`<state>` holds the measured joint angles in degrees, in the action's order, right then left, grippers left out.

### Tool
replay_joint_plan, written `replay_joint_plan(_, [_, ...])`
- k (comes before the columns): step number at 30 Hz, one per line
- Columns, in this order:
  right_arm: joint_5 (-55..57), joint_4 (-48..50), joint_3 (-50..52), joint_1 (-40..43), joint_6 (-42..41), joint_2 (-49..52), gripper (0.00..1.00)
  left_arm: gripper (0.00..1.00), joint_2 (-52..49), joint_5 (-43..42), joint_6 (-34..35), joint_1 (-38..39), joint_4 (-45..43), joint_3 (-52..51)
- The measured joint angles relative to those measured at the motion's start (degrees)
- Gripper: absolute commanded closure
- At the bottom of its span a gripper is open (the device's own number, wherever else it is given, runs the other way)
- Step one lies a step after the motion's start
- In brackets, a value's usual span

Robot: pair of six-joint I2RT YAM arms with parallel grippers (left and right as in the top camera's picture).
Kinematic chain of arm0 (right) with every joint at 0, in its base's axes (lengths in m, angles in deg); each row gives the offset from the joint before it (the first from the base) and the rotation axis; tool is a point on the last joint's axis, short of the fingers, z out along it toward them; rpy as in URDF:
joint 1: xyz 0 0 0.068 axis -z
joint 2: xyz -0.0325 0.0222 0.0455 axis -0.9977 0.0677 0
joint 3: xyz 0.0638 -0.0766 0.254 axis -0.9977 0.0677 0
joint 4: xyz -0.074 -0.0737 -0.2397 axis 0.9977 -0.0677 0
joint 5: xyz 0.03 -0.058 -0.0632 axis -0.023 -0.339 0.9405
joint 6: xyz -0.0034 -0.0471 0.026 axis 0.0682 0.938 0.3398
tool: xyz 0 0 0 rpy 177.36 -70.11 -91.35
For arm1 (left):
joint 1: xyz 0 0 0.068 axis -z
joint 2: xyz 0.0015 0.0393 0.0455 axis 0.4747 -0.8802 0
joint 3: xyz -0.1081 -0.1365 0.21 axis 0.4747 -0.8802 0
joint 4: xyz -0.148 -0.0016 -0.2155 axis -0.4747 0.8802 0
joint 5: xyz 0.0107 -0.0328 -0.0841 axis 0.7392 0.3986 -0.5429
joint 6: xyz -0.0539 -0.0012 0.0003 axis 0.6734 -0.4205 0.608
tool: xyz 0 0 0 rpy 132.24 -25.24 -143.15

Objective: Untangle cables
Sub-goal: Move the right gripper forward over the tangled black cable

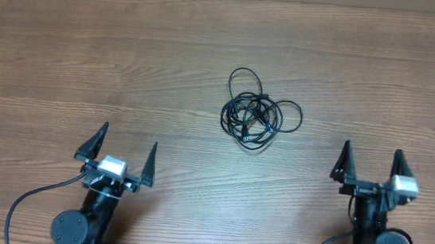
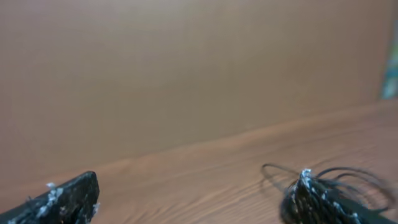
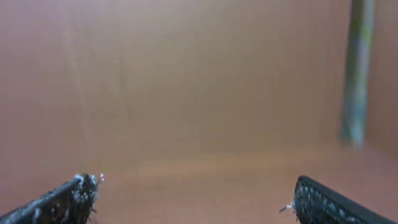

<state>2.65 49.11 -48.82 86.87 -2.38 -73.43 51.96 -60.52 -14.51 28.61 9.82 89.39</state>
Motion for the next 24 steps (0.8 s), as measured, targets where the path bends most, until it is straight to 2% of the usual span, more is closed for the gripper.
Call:
replay_joint_plan(3, [-4.31, 3.26, -0.55, 0.00, 0.00, -0.09, 0.00, 0.00, 0.00, -2.29, 1.51, 0.00, 4.13, 5.57])
replay_joint_plan(6, [-8.31, -0.68, -3.89, 0.00, 0.00, -0.07, 0.00, 0.00, 0.02, -4.63, 2.69, 0.00, 8.52, 11.47])
replay_joint_plan(10, [-10.75, -17.25, -15.96, 0.00, 0.02, 0.70, 0.00, 0.00, 0.00, -7.45, 3.76, 0.00, 16.06, 20.96])
replay_joint_plan(16, [-11.19, -36.00, -34.95, 0.00, -0.46, 6.40, 0.00, 0.01, -2.10, -10.51, 5.40, 0.00, 26.53, 33.88])
replay_joint_plan(20, [-11.82, -53.02, -50.95, 0.00, -3.67, 13.53, 0.00, 0.00, -7.82, -14.84, 6.91, 0.00, 36.68, 42.80])
replay_joint_plan(24, [-14.97, -65.99, -67.34, 0.00, -5.53, 20.22, 0.00, 0.00, -16.83, -18.91, 7.45, 0.00, 45.00, 52.17])
